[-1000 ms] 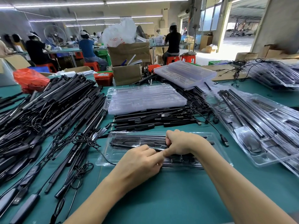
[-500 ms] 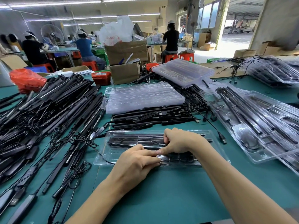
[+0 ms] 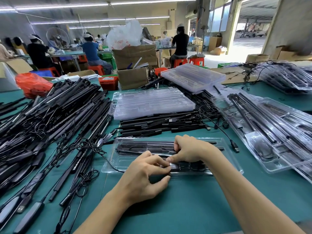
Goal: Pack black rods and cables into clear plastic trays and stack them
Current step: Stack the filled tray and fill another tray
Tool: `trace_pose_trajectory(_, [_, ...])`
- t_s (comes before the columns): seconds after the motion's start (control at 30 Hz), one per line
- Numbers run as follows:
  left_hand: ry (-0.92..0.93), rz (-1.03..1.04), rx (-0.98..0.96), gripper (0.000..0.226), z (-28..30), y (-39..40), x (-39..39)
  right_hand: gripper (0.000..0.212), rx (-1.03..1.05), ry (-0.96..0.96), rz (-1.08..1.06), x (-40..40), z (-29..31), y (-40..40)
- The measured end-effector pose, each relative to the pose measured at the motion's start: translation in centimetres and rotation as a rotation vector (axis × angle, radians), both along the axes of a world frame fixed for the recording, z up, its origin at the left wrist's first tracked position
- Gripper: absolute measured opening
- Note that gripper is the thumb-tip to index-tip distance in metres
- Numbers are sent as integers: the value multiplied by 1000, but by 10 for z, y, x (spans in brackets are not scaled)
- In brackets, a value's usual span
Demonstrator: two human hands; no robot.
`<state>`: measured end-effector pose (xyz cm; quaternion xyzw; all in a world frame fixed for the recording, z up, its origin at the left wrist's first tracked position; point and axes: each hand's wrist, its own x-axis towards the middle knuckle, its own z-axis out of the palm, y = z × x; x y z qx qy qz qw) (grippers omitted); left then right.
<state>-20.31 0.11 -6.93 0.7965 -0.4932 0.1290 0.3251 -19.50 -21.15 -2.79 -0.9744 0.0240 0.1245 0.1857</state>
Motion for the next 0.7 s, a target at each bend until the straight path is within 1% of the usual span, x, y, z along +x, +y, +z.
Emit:
trace_pose_trajectory(0.1, [23,25,-8,22,0,0,2,42,40,-75,3,-5,-7,-1])
trace_pose_trajectory(0.2, [8,17,22,17,-2,-4,1,41,88,-110,-5,-9,-9,-3])
trace_pose_trajectory(0.3, [-4,23,42,12,-3,-7,0,43,13,-104,-50,-5,-7,5])
trace_pose_trajectory(0.4, [-23,53,18,12,-2,-9,-1,43,-52,-115,-106,-1,-7,12])
trace_pose_trajectory(0.47, [-89,71,6,15,0,-9,-1,39,43,-120,-100,-2,-6,8])
trace_pose_trajectory(0.53, [-174,89,17,18,0,-9,-1,37,268,-143,-103,-7,-6,-1])
trace_pose_trajectory(0.6, [-212,100,39,18,-1,-7,-1,31,531,-244,-170,-15,-4,-11])
trace_pose_trajectory(0.63, [-208,102,48,18,-2,-6,0,27,623,-338,-266,-17,-4,-17])
trace_pose_trajectory(0.67, [-197,103,55,18,-2,-5,0,25,624,-442,-403,-19,-4,-26])
trace_pose_trajectory(0.7, [-183,105,64,17,-2,-5,0,23,498,-519,-558,-21,-3,-36])
